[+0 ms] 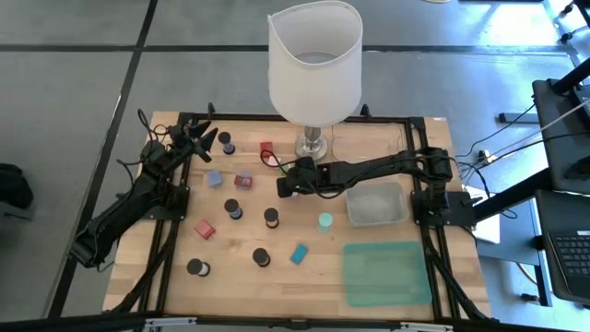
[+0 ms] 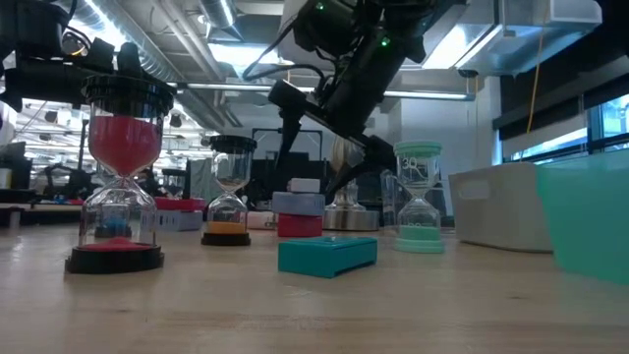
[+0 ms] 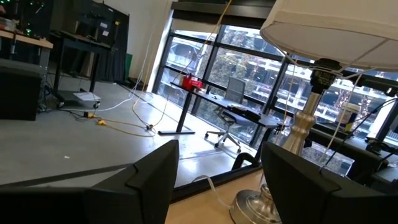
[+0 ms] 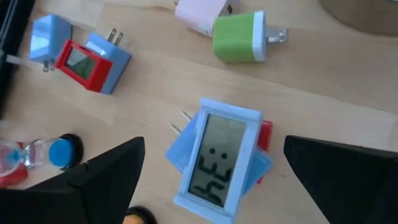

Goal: Pick & Place Office items
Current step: Put the white timer into the transparent bin

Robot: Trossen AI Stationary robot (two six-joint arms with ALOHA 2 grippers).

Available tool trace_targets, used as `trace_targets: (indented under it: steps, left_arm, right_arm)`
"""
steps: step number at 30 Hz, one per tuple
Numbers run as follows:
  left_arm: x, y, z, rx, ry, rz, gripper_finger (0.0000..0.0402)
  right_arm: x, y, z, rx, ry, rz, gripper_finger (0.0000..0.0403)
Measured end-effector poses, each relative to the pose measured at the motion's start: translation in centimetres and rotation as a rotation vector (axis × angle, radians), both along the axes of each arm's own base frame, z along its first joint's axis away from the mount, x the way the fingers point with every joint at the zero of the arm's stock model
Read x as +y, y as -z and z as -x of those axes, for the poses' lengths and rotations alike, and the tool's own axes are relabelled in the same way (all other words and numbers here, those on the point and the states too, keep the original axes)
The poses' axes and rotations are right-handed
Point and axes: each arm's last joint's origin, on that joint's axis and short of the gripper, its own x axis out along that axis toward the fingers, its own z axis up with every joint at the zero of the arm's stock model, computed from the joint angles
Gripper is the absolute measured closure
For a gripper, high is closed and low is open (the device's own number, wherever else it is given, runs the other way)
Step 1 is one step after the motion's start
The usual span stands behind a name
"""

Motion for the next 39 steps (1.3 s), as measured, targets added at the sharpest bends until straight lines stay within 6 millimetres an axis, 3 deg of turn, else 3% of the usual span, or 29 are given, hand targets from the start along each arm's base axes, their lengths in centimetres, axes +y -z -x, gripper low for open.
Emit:
trace_targets:
  steps: [20,31,39]
  left_arm:
    - [0.0,0.0,0.0,0.0,0.0,0.0,0.0176]
    - [0.0,0.0,0.0,0.0,0.0,0.0,0.0176]
    - [0.0,0.02,0.0,0.0,0.0,0.001,0.0175]
  right_arm:
    - [0.37,-0.17,-0.21,-0.016,-0.029,0.042,0.0015]
    - [0.34,-0.14,-0.13,-0.007,-0.02,0.058,0.0067]
    - [0.42,0.76,-0.29,0.012,-0.01,0.05,0.0076]
